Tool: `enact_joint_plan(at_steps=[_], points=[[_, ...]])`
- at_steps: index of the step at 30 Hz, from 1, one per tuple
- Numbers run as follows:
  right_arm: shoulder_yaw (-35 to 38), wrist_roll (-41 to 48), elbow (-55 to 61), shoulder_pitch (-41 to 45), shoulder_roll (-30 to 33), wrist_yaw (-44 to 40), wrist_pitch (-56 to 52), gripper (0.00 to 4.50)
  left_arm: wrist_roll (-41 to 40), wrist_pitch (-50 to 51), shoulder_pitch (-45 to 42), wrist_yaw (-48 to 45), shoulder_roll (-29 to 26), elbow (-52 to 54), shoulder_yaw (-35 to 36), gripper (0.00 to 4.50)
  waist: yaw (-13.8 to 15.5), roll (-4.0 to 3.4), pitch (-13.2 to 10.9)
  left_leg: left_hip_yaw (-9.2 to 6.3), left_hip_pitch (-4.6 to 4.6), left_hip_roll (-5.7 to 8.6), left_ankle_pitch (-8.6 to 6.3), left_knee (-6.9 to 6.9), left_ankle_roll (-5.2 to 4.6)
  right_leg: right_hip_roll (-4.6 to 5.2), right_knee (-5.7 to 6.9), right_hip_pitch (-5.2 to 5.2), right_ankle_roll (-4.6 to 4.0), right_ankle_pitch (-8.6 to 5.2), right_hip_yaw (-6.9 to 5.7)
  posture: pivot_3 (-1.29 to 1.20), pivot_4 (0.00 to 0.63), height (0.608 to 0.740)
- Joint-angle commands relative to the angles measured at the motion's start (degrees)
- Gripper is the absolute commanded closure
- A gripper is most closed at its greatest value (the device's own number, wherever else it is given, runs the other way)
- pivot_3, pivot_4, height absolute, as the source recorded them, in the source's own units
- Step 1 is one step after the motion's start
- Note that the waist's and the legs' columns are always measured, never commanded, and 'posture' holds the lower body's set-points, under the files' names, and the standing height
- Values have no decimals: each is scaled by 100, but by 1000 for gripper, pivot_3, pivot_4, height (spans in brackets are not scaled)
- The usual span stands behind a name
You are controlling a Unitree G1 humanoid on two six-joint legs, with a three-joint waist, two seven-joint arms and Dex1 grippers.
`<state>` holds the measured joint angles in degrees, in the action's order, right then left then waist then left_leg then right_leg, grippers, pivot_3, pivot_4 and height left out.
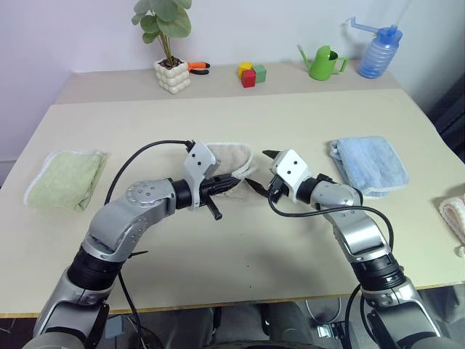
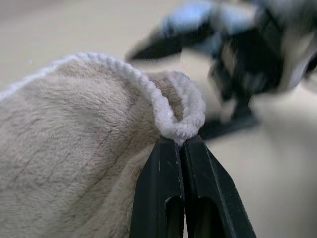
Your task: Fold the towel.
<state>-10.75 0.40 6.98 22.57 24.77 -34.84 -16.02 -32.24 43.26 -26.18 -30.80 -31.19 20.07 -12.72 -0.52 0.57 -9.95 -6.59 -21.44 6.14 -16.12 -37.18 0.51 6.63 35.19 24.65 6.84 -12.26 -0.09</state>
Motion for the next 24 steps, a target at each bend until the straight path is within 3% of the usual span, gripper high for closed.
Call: enact_joint_plan(at_steps=[1, 4, 7, 10, 12, 15, 17, 20, 22, 23, 24], points=[[169, -11, 178, -54, 67, 75, 28, 202, 141, -101, -79, -36, 93, 14, 178, 4468, -1, 0, 0, 0, 0, 0, 0, 0, -1, 0, 0, 0, 0, 0, 0, 0, 150, 732], [169, -20, 167, -75, 79, 93, 37, 202, 56, -42, -38, -166, 140, 49, 267, 4468, -6, 0, 0, 0, 0, 0, 0, 0, -1, 1, -1, 0, 0, 0, 0, 0, 150, 732], [164, -34, 126, -43, 87, 100, 34, 202, 22, -42, 33, -238, 136, 147, 394, 3652, -7, 0, 0, 0, 0, 0, 0, -1, 0, 1, -1, 0, 0, 0, 0, 0, 150, 732], [189, -35, 89, -13, 135, 74, 32, 202, 53, -169, 83, -235, 140, 251, 565, 2219, -6, 0, 0, 0, 0, 0, 0, -1, 0, 1, -1, 0, 0, 0, 0, 0, 150, 732], [263, 0, 58, 4, 225, 22, 24, 202, -79, -169, 101, -234, 113, 284, 878, 2219, -5, 0, 0, 0, 0, 0, 0, -2, 0, 2, -1, 0, 0, 0, 0, 0, 150, 732], [379, 74, 70, -25, 380, -67, -10, 1044, -118, -162, 136, -267, -38, 266, 1248, 2171, -5, 0, 0, 0, 0, 1, 0, -2, 0, 2, 0, 0, 1, 0, 0, 0, 150, 732], [455, 93, 89, -69, 523, -140, -16, 1999, -124, -220, 183, -309, -158, 212, 1532, 2171, -4, 0, 0, 0, -1, 1, 0, -2, 0, 2, 0, 0, 1, 0, 0, 0, 150, 732], [625, 149, 67, -41, 614, -140, -21, 3536, -73, -334, 165, -171, -173, -27, 1933, 3026, -3, 0, 0, 0, 0, 1, 0, -2, 0, 2, -1, 0, 1, 0, 0, 0, 150, 732], [731, 259, 98, 84, 529, -102, -92, 4500, 124, -463, 179, -145, -213, -186, 1933, 4051, -3, 0, 0, 0, 0, 1, 0, -2, 0, 2, 0, 0, 1, 0, -1, 0, 150, 732], [762, 331, 139, 186, 446, -73, -164, 4500, 310, -554, 179, -101, -229, -293, 1837, 4469, -3, 0, 0, 0, 0, 1, 0, -2, 0, 2, 0, -1, 1, 0, -1, 0, 150, 732], [775, 385, 175, 269, 374, -52, -228, 4500, 476, -624, 175, -46, -229, -382, 1744, 4469, -11, 0, 0, 1, 0, 1, 0, -2, 0, 2, 0, -1, 1, 0, 0, 0, 150, 732]])
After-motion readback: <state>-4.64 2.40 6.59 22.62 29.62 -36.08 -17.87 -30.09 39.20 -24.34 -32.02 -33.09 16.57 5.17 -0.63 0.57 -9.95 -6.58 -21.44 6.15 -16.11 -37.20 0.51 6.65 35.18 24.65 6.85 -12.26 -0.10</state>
